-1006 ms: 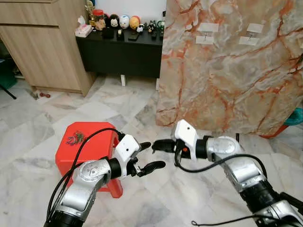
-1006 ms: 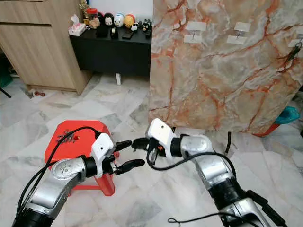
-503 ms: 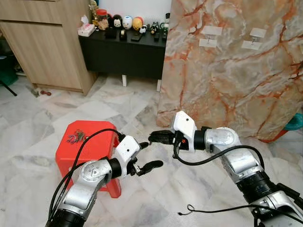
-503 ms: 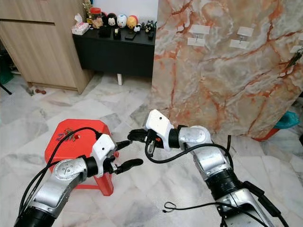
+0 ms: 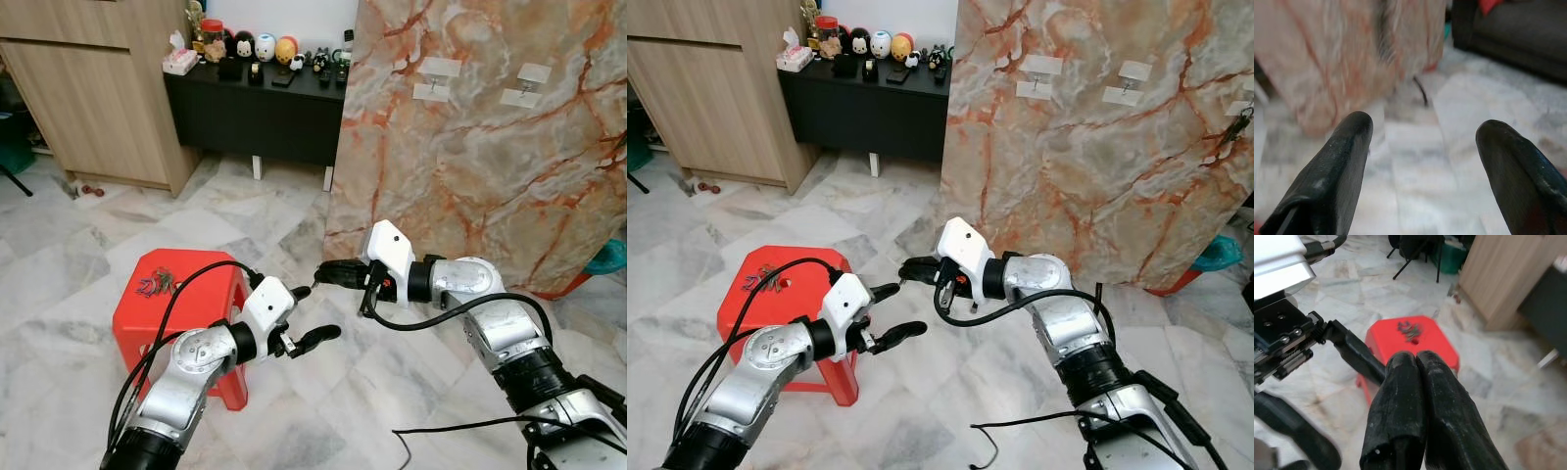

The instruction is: Hang keys on a hook

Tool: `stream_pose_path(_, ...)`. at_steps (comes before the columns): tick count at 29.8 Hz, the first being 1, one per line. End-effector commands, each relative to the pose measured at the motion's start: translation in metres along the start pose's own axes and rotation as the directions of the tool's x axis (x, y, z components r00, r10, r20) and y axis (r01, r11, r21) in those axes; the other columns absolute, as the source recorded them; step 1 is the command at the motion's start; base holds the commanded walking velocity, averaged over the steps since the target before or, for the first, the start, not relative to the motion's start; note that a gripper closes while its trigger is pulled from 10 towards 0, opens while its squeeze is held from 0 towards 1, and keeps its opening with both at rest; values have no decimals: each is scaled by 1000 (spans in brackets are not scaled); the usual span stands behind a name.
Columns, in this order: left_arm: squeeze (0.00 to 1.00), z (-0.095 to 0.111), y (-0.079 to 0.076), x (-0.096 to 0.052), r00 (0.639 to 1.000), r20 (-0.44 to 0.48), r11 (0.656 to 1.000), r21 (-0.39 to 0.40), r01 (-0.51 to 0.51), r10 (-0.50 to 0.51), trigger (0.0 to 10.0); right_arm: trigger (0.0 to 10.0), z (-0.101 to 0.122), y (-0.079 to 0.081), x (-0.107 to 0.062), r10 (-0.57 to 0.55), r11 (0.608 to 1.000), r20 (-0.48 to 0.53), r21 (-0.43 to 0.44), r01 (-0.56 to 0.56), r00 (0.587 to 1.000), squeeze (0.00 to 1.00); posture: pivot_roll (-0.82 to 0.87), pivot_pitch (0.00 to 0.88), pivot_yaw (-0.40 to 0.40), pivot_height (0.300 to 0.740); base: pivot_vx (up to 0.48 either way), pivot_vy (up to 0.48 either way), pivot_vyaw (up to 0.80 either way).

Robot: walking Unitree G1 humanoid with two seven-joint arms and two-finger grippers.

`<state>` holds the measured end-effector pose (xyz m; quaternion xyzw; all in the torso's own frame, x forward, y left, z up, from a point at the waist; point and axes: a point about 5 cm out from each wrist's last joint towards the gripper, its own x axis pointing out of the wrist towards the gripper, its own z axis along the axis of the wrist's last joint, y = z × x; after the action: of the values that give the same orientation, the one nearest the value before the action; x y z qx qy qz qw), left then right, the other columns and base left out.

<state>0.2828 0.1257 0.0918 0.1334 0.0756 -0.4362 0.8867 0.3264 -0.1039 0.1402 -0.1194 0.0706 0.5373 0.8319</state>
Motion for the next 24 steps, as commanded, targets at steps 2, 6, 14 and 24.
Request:
stream_pose_path(2, 0, -20, -2, -7, 997, -73, 1000, -19, -18, 17, 10000, 10000, -19, 5, -5, -33, 997, -25, 74, 34, 999, 0, 99, 0, -88, 740, 0, 0, 0)
stream_pose_path(6, 0, -26, 1, -14, 994, -86, 997, -39, -70, 66, 10000, 10000, -28, 13, -7, -31, 993, -31, 109, 34, 999, 0, 98, 0, -78, 740, 0, 0, 0)
stream_pose_path(14, 0, -27, 5, -13, 988, -64, 989, -32, -142, 139, 10000, 10000, -13, 12, -2, -51, 994, 23, 95, 49, 998, 0, 105, 0, -75, 740, 0, -220, 0)
stream_pose_path(24, 0, -23, 4, -12, 987, -43, 987, -33, -155, 154, 10000, 10000, -9, 14, 0, -53, 995, 27, 81, 50, 998, 0, 105, 0, -69, 740, 0, -480, 0)
